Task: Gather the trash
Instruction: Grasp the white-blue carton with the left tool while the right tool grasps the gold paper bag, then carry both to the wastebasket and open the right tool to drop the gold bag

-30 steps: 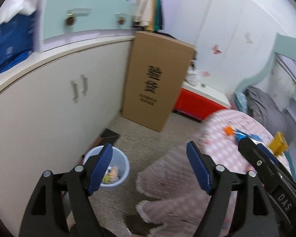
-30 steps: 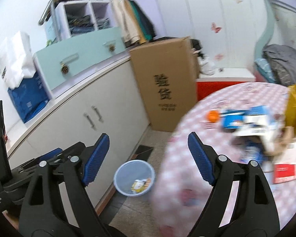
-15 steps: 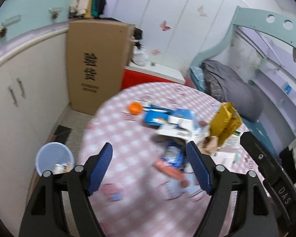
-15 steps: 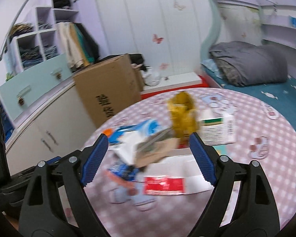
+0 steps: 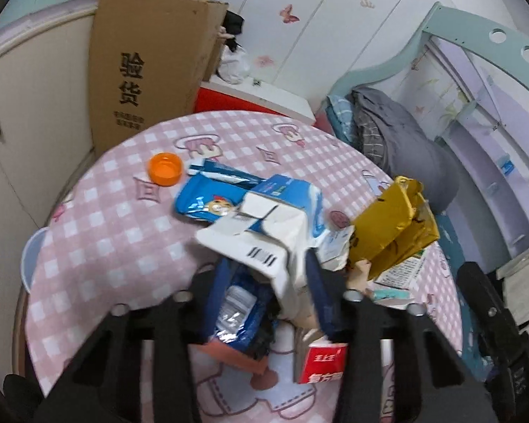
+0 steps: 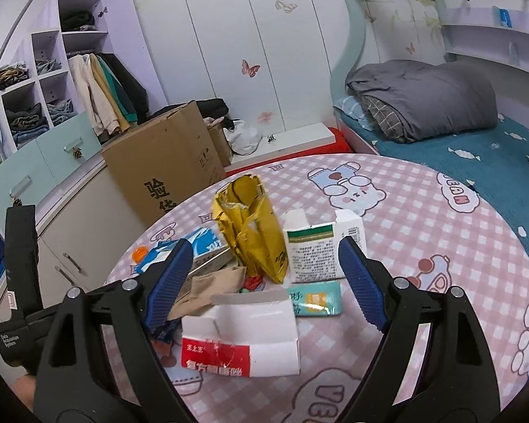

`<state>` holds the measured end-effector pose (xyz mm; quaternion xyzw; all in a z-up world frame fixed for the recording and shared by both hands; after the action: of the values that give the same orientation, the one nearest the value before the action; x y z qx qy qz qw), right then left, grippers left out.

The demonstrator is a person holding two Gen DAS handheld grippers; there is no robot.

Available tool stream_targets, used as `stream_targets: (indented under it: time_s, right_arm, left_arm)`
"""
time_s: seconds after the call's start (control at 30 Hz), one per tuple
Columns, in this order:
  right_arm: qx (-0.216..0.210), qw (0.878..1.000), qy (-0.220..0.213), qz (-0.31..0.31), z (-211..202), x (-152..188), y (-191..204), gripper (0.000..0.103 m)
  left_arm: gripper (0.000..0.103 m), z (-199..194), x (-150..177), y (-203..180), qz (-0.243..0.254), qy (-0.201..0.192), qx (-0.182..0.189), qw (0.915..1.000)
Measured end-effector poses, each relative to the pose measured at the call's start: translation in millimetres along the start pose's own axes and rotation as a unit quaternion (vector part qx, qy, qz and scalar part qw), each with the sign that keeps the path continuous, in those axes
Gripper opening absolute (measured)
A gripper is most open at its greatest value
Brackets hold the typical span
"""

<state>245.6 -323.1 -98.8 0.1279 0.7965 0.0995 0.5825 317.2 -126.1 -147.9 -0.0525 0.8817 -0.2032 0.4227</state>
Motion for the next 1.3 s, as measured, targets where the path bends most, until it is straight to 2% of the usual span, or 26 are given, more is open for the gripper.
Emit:
stream_targets:
  time_s: [0.03, 0.07, 0.17, 0.57, 0.6, 0.63, 0.67, 0.7, 0.77, 0.8, 1.0, 1.3]
  right_arm:
    - [-0.001, 1.0, 0.002, 0.002, 3.2, -1.1, -1.2, 0.084]
    - [-0.002, 1.0, 0.003, 0.003, 6.3, -1.8, -1.7, 0.084]
    - [-0.003, 1.0, 0.012, -0.001, 18.0, -3.2, 2.5, 0.085]
    - [0.002, 0.996, 0.073, -0.041, 74.1, 1.4, 25.4, 0.085]
    - [0.001, 0.996, 0.08, -0.044, 79.4, 3.3, 26.4, 0.079]
    - [0.005, 0.995, 0.086, -0.046, 82.8, 4.6, 25.8, 0.057]
    - [0.005, 0.995, 0.091, -0.047, 85.2, 5.6, 25.8, 0.042]
    - [-0.004, 0.995, 0.091, -0.043, 85.3, 5.4, 26.4, 0.036]
    - [-0.003, 0.996, 0.075, -0.049, 78.4, -0.1, 30.1, 0.032]
    - [-0.005, 0.997, 0.058, -0.054, 71.3, -5.9, 34.7, 0.032]
    - [-0.039, 0.997, 0.027, -0.064, 47.0, -28.2, 68.4, 0.031]
    - [-0.108, 0.99, 0.016, -0.087, 19.5, -31.1, 152.5, 0.031]
  left_arm:
    - [0.017, 0.8, -0.9, -1.4, 0.0, 0.001, 0.005, 1.0]
    - [0.01, 1.1, -2.2, -4.1, 0.004, 0.0, 0.014, 0.9999]
    - [0.004, -7.2, -9.2, -8.7, 0.007, -0.023, 0.029, 0.9993]
    - [0.003, -59.3, -49.6, -15.3, 0.042, -0.118, 0.035, 0.9916]
    - [0.003, -63.1, -51.3, -13.9, 0.042, -0.121, 0.035, 0.9911]
    - [0.003, -66.6, -53.5, -11.9, 0.044, -0.124, 0.033, 0.9907]
    - [0.003, -69.5, -55.6, -9.1, 0.047, -0.128, 0.028, 0.9903]
    - [0.003, -72.1, -56.5, -7.5, 0.048, -0.131, 0.025, 0.9899]
    - [0.003, -76.6, -59.0, -2.2, 0.05, -0.136, 0.019, 0.9893]
    - [0.003, -78.4, -60.1, 1.5, 0.05, -0.138, 0.015, 0.9891]
    - [0.003, -94.1, -72.9, 21.6, 0.039, -0.153, 0.007, 0.9874]
    - [0.003, -138.1, -81.8, 76.2, 0.018, -0.177, -0.011, 0.9839]
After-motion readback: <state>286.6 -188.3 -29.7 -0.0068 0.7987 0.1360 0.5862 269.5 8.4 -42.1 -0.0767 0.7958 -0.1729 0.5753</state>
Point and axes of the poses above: each gripper's, at about its wrist camera, not at the fingertips, and z roughly the way its jaws point, y to its left, x to its underside, the point moved 5 cm from there along z, roughly the way its jaws point, and after that the axes turned 13 degrees about -y, right-handed, at the moved point
